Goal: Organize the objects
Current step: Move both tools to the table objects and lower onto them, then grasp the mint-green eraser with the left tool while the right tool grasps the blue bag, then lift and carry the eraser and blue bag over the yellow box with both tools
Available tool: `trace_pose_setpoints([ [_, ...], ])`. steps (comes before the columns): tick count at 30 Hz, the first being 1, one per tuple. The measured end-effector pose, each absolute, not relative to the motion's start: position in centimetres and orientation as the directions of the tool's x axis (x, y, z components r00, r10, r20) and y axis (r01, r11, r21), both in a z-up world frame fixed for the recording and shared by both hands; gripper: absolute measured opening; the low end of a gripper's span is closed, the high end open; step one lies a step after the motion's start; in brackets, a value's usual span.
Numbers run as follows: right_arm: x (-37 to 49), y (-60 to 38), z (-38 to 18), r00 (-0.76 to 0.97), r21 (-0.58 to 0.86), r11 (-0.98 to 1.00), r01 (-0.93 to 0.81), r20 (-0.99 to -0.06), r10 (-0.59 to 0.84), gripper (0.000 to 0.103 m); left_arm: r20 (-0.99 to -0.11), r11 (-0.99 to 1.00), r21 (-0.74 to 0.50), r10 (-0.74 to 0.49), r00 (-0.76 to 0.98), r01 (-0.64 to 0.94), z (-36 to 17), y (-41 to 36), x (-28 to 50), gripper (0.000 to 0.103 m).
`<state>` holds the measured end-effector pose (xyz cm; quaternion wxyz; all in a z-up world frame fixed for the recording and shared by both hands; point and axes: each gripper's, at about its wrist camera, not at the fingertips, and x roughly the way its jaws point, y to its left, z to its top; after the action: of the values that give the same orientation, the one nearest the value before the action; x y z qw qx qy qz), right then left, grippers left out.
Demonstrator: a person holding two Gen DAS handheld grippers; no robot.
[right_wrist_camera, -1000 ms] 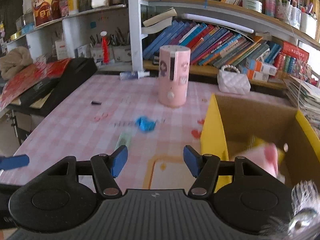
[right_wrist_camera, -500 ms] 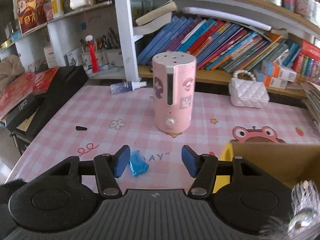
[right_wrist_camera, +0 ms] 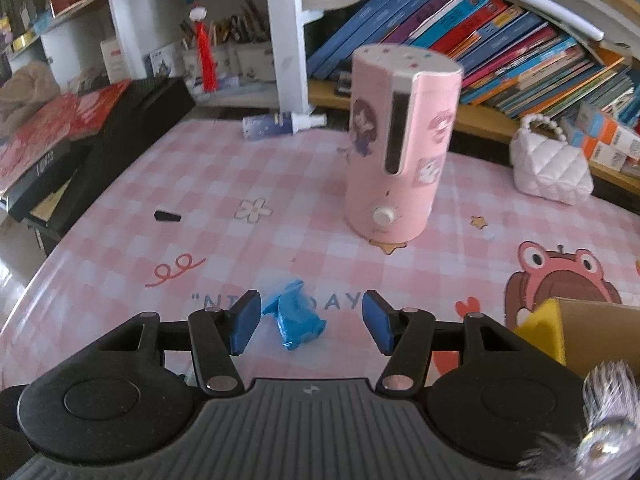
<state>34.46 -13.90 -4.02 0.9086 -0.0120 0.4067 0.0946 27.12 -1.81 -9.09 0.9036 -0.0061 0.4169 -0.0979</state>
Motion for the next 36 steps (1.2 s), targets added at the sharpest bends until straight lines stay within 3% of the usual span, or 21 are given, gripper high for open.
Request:
trace_pose_setpoints([
  [10, 37.7, -11.8, -7.5, 0.563, 0.006, 0.973, -0.232, -0.814, 0.139, 0.054, -0.707, 0.983, -0.181, -0.147, 0.692, 0.024, -5.9, 3.9, 24.7, 0.023],
  [15, 38.5, -12.0, -8.7, 0.518, 0.046, 0.975, -0.218, -0.841, 0.156, 0.043, -0.7, 0.976, -0.217, -0.141, 0.7, -0.02, -5.1, 5.6, 23.7, 0.023],
  [20, 38.1, -12.0, -8.6, 0.526, 0.067, 0.973, -0.22, -0.832, 0.176, 0.028, -0.691, 0.973, -0.228, -0.137, 0.709, -0.034, -4.4, 6.5, 22.8, 0.023],
  [36, 26.6, -10.8, -0.7, 0.674, 0.128, 0.956, -0.263, -0.686, 0.277, 0.028, -0.639, 0.962, -0.273, -0.185, 0.747, 0.005, -1.6, 8.5, 15.7, 0.023],
])
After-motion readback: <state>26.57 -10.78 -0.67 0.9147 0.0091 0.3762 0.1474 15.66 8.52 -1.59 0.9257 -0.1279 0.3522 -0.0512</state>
